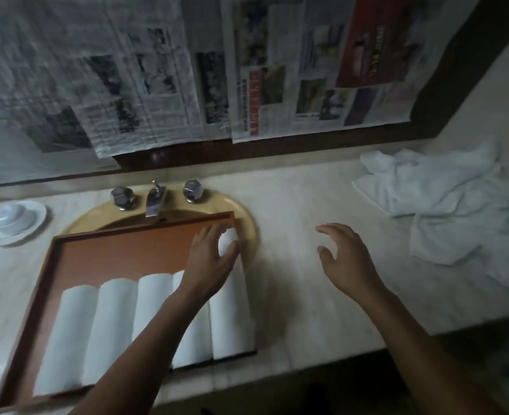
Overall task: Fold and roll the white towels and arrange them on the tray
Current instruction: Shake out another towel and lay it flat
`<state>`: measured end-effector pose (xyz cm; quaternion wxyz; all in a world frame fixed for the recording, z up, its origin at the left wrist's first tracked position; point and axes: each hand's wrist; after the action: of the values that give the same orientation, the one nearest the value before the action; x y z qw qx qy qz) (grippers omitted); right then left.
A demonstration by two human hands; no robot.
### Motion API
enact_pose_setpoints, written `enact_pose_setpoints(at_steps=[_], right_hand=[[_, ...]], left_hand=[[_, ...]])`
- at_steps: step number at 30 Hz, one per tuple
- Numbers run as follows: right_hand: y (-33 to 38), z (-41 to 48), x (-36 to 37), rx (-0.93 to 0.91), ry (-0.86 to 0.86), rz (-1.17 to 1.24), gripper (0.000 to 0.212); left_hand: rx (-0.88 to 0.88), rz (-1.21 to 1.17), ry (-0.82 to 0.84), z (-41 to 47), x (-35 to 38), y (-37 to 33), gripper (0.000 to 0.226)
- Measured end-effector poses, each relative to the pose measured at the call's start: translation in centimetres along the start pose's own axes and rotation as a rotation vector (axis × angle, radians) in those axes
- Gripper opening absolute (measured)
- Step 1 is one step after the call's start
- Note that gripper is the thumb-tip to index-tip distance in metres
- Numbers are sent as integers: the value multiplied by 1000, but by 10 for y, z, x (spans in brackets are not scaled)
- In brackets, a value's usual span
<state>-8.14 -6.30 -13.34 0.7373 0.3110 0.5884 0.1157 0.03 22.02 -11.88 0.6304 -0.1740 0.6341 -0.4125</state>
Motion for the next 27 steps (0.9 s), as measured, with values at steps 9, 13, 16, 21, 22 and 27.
enact_pose_setpoints(at_steps=[9, 13, 16, 21, 22, 27], right_hand=[[-175, 58, -90, 225, -59, -156, 46], [-238, 95, -130, 320, -31, -289, 51], [-275, 120, -148, 285, 12, -412, 54], [-327, 148, -154, 218, 47, -738, 57], [-334, 151, -153, 194, 40, -783, 51], [-340, 164, -162, 102, -53, -810, 15]], left_hand=[[-18, -36, 18, 42, 130, -103, 33], [-59, -70, 60, 52, 177, -140, 30], [-81, -97, 104, 57, 202, -161, 30], [-65, -76, 138, 63, 227, -179, 25], [-64, -79, 143, 63, 230, -178, 24], [-111, -68, 141, 65, 236, -173, 21]])
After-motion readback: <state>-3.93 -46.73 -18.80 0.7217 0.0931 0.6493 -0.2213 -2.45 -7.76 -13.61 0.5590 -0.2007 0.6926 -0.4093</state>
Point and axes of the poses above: each hand's wrist, its own z-axis towards the middle knuckle, its own x-axis out of the palm, y = z × x, and after that the axes turned 2 degrees about x, right-handed
